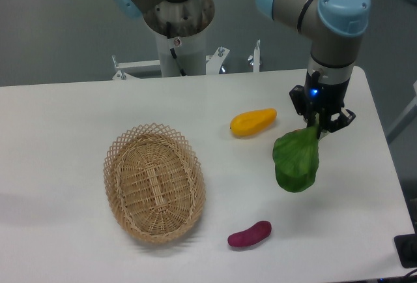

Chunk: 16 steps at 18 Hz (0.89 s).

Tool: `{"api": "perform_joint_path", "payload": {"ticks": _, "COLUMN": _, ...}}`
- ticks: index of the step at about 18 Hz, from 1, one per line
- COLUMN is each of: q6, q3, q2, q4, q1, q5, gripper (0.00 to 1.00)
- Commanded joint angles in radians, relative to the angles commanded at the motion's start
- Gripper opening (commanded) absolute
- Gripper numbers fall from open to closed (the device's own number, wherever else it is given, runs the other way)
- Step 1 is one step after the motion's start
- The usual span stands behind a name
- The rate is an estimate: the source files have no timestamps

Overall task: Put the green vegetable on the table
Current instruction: 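Carry the held green bok choy down toward the table beside the basket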

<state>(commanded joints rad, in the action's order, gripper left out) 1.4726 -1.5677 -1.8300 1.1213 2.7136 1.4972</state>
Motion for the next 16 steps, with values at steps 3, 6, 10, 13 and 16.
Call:
{"api": "perform_joint_path", "payload": {"ticks": 3, "q6": 0.002, "q3": -0.009, "q2": 0.0, "q4": -0.003, "q1": 0.002, "q5": 0.0, "gripper": 0.22}}
{"api": "perform_joint_path", "payload": {"ticks": 6, "q6": 0.002, "q3": -0.008, "q2": 0.0, "q4": -0.003, "q1": 0.002, "q5": 0.0, "gripper": 0.22}}
{"api": "perform_joint_path", "payload": {"ticks": 10, "q6": 0.0, "q3": -0.017, "q2": -0.002, "q4": -0.008, "q1": 0.0, "q5": -0.002, "gripper": 0.22}}
{"api": "perform_joint_path", "payload": {"ticks": 13, "q6": 0.0, "q3": -0.038, "q2": -0.006, "q4": -0.02, "q1": -0.005, "q5": 0.0, "gripper": 0.22}}
{"api": "perform_joint_path", "payload": {"ticks": 16, "q6": 0.0, "q3": -0.044, "q2": -0.015, "q4": -0.023, "q1": -0.011, "q5": 0.0, "gripper": 0.22}}
